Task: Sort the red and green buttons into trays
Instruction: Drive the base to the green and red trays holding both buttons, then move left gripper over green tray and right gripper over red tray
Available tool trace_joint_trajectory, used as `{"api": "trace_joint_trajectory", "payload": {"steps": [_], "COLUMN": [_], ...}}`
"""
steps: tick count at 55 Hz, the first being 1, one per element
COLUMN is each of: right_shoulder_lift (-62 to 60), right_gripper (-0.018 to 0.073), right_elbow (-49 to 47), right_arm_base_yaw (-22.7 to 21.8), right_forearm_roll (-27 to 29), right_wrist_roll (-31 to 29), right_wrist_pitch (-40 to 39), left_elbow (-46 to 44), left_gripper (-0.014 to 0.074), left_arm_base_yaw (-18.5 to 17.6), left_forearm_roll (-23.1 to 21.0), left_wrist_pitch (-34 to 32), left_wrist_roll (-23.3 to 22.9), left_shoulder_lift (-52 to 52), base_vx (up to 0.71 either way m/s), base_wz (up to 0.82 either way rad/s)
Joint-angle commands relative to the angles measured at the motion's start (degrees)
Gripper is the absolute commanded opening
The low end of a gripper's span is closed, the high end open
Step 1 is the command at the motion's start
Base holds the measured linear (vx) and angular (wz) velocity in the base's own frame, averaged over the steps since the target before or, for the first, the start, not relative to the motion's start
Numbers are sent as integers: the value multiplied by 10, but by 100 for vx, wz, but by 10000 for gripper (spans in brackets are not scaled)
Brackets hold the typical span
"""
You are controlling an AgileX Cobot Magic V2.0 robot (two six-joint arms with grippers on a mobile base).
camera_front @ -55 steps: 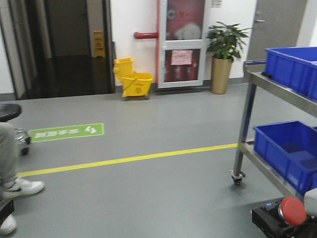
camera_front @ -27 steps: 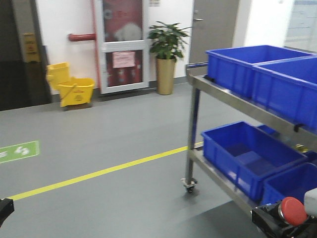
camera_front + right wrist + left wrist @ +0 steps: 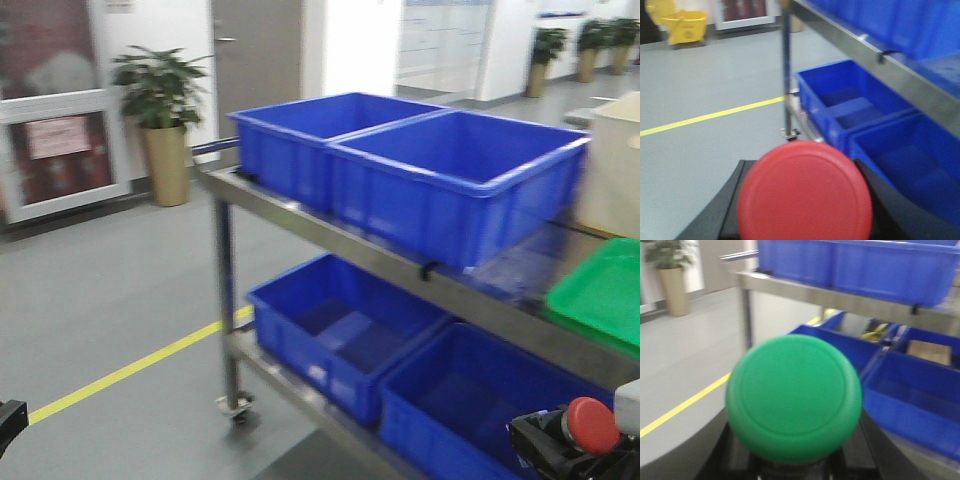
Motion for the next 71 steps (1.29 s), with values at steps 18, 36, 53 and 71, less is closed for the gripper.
{"api": "trace_joint_trajectory", "payload": {"steps": [18,36,53,71], "right_shoulder_lift": [-7,-7,-7,-7], "right_gripper": [-9,-9,-9,-9], "right_elbow": [-20,-20,-20,-20], "right_arm_base_yaw": [1,1,1,1], "right_forearm_roll": [0,0,0,0], "right_wrist_roll": [1,1,1,1], "right_wrist_pitch": [-50,-50,-50,-50], "left_elbow": [-21,-21,-21,-21], "left_gripper": [-3,-3,-3,-3], "left_arm_base_yaw": [-4,-4,-4,-4], "left_forearm_roll": [-4,-4,-4,-4], "left_wrist_pitch": [-52,-52,-52,-52], "left_wrist_roll": [-4,-4,-4,-4], "left_shoulder_lift": [-3,-3,-3,-3], "base_vx": [26,22,20,19], "base_wz": [-76,-67,-46,-33]}}
